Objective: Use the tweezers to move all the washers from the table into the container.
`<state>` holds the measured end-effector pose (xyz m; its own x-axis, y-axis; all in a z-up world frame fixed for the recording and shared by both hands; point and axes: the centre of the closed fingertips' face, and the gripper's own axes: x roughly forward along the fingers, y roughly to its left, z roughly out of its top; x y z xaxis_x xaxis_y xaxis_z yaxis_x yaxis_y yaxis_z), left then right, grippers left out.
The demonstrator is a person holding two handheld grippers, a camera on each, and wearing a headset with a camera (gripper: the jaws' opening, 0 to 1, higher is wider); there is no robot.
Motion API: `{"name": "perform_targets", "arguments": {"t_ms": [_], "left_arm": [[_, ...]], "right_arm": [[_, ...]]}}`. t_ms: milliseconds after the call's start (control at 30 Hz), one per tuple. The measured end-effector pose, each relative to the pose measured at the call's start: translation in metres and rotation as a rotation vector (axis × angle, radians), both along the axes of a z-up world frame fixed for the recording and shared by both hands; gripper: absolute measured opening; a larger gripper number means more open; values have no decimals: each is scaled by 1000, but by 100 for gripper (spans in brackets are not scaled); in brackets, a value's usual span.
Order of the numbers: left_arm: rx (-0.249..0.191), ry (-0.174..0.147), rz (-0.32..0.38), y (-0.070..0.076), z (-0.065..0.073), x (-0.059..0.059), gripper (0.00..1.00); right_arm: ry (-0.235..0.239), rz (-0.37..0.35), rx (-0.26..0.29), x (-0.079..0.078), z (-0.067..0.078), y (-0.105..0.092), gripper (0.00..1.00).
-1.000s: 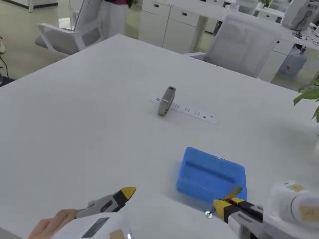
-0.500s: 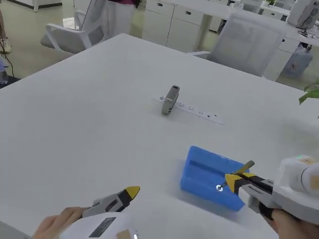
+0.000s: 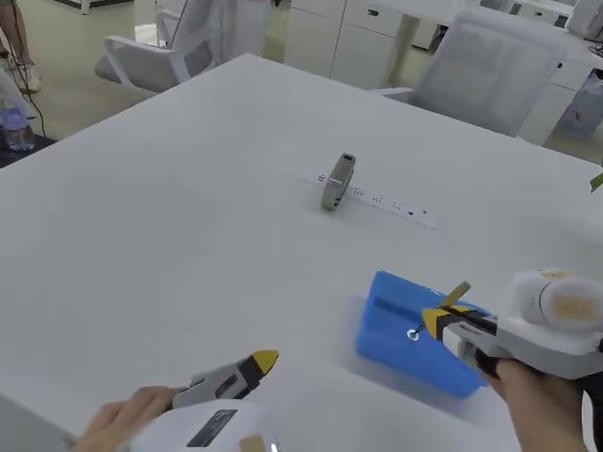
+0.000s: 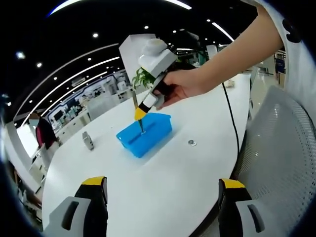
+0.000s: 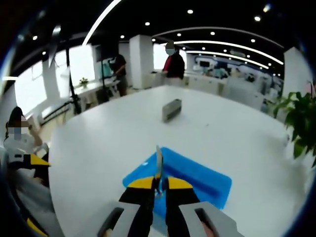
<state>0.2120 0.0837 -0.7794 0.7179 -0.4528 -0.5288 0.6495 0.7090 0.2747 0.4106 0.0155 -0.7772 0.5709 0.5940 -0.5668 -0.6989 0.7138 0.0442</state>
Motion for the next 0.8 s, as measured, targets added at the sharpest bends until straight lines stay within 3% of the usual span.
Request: {"name": "perform_targets", "arguments": {"t_ms": [133, 300, 633, 667, 733, 800], "left_arm": [[-4, 6, 9, 1, 0, 1, 95], [5, 13, 12, 2, -2, 1, 95], [19, 29, 5, 1, -6, -1, 94], [20, 30, 6, 2, -6, -1, 94], [21, 32, 7, 2, -7, -1, 94], [23, 34, 7, 2, -7, -1, 94]], "right_arm": [[36, -7, -12, 2, -19, 2, 4], [72, -18, 5, 3, -28, 3, 4], [74, -17, -28, 5, -42, 4, 4], [39, -16, -13, 7, -37, 6, 4], [59, -21, -20, 7, -38, 3, 4], [43, -9, -33, 7, -39, 4, 4]]}}
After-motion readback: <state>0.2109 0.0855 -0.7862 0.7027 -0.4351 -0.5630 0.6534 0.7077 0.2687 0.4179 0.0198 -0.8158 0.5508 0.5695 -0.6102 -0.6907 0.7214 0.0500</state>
